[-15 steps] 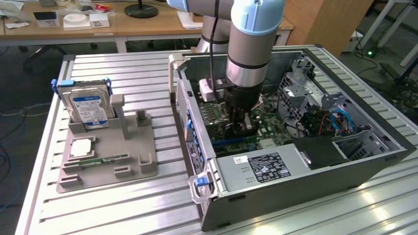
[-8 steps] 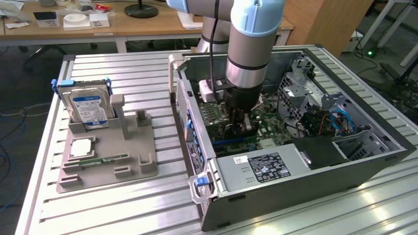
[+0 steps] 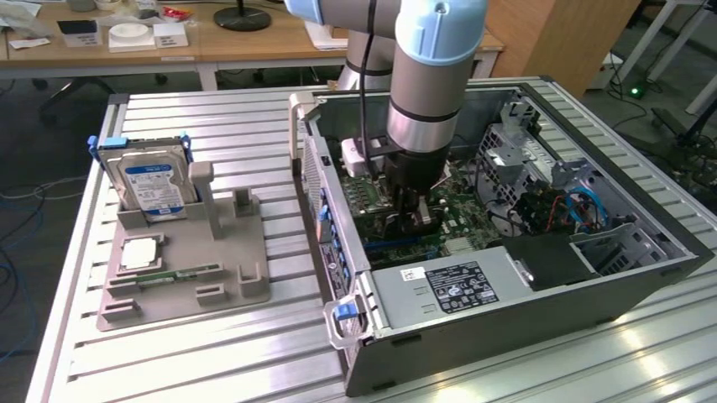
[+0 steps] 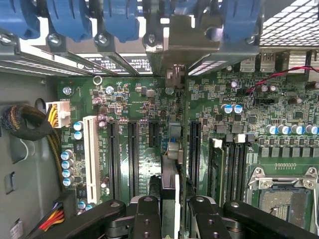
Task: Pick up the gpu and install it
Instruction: 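Insert the gpu into the slot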
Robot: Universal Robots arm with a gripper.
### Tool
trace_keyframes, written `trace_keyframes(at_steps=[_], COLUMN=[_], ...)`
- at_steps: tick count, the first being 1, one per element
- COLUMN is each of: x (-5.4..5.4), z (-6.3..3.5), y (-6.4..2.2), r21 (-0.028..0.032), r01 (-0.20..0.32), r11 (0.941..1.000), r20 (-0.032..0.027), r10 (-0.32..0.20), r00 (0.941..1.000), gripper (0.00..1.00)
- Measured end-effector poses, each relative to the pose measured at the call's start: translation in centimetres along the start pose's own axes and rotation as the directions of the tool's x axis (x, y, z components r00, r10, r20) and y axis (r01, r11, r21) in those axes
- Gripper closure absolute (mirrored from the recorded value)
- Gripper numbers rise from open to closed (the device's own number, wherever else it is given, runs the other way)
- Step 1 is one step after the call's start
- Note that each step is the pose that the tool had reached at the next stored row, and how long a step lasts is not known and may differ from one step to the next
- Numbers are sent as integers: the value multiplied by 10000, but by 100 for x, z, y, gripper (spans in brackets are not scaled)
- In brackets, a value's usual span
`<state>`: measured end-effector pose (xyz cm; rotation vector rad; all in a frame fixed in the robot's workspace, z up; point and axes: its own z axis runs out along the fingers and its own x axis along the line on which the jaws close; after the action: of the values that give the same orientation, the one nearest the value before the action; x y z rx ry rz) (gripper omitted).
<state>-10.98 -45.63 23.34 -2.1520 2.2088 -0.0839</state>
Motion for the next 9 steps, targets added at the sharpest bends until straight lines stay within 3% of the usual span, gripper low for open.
trace_keyframes(at_steps=[9], x=[0], z=[8], y=[1], r21=[0], r01=[0], r11=[10000], r20=[1], r10=[0], r00=[10000], gripper=[73])
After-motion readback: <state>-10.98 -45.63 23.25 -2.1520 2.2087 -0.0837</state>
